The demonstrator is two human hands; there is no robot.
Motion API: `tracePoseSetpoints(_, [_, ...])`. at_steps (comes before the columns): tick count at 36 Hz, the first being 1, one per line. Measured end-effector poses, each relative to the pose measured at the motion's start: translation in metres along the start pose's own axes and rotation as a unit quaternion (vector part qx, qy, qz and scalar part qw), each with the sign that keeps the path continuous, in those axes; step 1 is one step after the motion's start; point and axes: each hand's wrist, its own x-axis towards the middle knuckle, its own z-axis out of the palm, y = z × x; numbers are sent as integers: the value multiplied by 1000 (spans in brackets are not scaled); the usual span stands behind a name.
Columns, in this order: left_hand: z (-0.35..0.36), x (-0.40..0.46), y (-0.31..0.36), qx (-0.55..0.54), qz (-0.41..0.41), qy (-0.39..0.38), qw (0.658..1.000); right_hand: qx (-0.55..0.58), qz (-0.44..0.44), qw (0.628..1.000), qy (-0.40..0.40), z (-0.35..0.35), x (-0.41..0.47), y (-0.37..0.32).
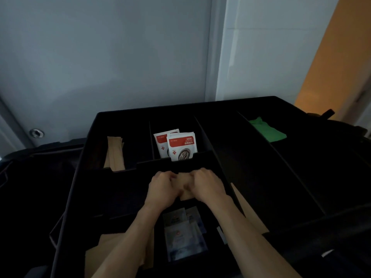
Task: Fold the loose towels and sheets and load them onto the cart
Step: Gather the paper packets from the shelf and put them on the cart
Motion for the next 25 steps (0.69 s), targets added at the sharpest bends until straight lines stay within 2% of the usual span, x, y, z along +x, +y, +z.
tracePoseSetpoints(5, [2,6,0,1,-3,7,1000,-39,-10,999,19,4,3,0])
tracePoseSetpoints(10, [6,11,4,36,32,-9,999,-108,-33,993,20,7,3,1])
tracePoseSetpoints(18, [5,10,11,35,7,-24,999,-96,-42,994,20,5,-3,0])
tracePoseSetpoints(22, [-2,-1,22,65,-17,31,997,-8,-55,996,73,-3,-2,1])
tracePoseSetpoints(25, [-6,-15,29,56,-32,104,992,154,-77,979,106,-18,-5,-3])
